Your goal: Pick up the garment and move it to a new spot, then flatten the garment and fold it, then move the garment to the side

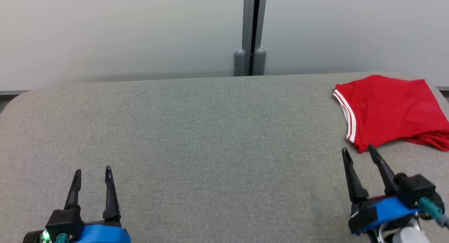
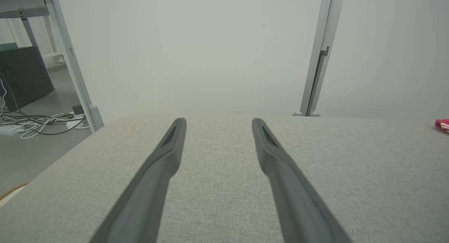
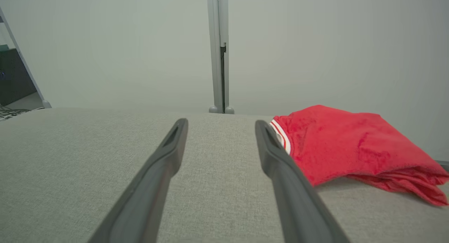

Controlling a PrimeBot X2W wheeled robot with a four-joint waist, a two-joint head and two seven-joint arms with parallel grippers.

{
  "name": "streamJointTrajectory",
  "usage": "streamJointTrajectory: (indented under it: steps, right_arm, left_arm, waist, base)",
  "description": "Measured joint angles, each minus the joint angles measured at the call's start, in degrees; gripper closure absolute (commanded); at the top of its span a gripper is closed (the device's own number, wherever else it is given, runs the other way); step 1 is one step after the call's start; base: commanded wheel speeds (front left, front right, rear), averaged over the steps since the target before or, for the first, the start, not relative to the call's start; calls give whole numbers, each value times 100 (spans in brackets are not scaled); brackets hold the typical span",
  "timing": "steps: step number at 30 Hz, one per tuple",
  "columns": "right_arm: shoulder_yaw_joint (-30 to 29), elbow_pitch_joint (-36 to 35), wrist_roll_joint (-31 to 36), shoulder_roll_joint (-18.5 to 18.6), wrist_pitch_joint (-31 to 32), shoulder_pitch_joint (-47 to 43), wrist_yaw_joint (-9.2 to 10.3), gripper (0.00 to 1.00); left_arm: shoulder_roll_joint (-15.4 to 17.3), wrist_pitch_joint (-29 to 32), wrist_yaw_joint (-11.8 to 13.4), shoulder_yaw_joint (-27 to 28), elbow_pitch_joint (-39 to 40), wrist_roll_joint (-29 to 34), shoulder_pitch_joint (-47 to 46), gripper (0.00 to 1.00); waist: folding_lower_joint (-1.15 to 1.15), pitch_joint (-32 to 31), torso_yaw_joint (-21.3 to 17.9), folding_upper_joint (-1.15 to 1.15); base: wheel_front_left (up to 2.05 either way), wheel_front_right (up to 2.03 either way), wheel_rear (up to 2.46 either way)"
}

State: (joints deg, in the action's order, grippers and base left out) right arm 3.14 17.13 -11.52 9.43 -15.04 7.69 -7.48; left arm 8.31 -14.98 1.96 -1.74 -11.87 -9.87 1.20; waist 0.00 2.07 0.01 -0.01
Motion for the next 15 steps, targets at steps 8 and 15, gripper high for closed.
streamJointTrajectory:
  steps: [8,15]
  right_arm:
    - [-265,-278,294,-415,1,-630,-1,0]
    - [-432,-341,392,-581,1,-820,-1,0]
  left_arm:
    - [3,-1,-77,-60,-51,-21,105,0]
    - [19,-1,-94,-69,-83,-48,113,0]
  waist:
    - [0,-141,31,1]
    - [0,-205,-16,1]
  base:
    - [0,0,0]
    - [0,0,0]
